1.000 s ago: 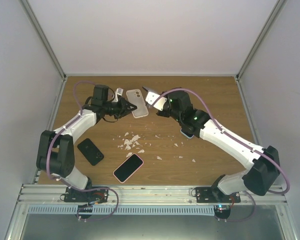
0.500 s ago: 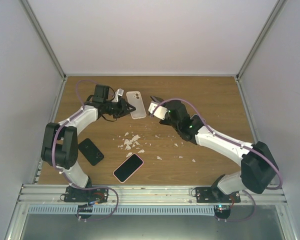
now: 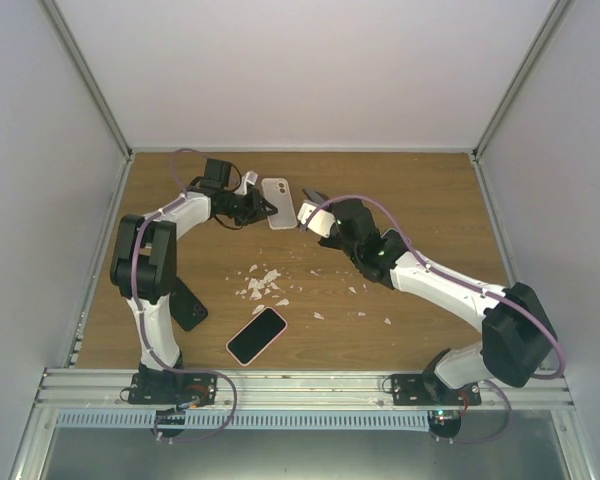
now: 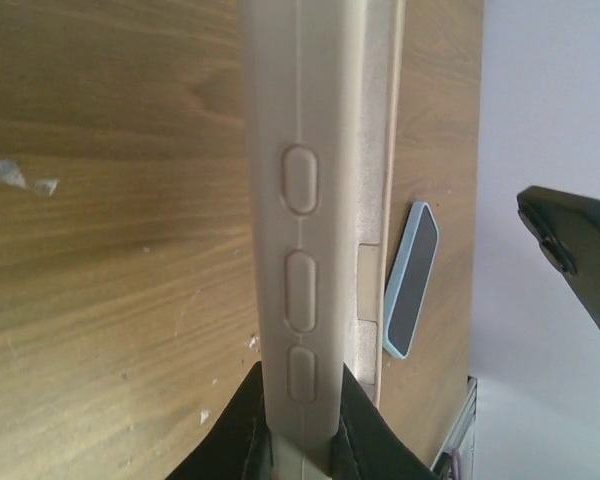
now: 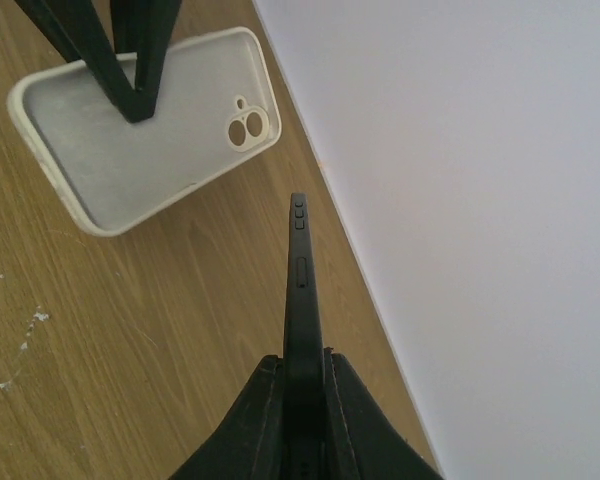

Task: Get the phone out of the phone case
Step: Place the phone case at the center of the board.

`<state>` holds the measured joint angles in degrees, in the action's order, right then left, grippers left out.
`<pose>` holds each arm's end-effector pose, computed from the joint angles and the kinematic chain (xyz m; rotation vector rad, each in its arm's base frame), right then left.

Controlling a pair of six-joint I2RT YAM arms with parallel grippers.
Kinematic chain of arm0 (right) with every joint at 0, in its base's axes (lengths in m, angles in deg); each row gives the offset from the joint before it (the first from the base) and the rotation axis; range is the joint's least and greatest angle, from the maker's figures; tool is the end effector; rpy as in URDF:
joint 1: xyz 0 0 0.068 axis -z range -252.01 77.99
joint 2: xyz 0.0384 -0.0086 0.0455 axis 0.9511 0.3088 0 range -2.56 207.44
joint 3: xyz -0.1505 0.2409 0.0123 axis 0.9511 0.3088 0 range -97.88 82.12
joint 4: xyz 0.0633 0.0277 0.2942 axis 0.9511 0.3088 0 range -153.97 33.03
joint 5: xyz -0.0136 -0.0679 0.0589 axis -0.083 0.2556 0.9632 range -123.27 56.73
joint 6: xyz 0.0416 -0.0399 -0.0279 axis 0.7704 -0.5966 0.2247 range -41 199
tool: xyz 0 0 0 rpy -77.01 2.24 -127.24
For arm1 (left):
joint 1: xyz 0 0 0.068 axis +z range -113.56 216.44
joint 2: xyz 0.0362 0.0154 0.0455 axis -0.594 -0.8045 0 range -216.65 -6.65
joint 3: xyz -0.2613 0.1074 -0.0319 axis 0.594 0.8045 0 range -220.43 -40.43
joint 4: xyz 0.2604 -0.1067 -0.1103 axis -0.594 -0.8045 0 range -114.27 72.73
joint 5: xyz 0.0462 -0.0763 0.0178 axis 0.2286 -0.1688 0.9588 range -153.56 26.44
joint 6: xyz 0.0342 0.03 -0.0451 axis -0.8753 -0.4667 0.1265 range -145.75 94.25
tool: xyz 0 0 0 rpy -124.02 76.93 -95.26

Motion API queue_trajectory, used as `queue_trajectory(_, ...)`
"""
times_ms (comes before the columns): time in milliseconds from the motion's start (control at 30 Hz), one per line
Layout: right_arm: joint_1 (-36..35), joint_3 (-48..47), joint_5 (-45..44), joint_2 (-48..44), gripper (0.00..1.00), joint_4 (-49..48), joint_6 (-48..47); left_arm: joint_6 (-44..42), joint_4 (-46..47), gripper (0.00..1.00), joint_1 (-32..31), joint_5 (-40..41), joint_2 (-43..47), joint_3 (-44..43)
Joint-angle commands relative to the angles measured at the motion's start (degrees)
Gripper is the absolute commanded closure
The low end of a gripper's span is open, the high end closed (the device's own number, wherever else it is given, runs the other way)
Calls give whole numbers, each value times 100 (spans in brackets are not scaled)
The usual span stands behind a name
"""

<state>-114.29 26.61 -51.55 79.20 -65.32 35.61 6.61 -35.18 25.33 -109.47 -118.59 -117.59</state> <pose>0.2881 0.2409 0.2619 -1.2012 1.5958 -0.3320 0.4443 -0.1236 0.1680 -0.1107 2.5484 -1.3093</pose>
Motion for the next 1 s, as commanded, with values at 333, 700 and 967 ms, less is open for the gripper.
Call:
queue_trajectory(333, 28, -215, -193, -207, 100, -200, 182, -593, -471, 92, -270, 352, -1053, -763)
queue_trajectory(700, 31, -277, -160, -203, 99, -103, 235, -766, -765, 68, -312, 1042, -1133, -869)
queue_trajectory(967, 11, -318, -148, -221, 100, -96, 205, -715, -762, 37, -312, 1611, -590, -554)
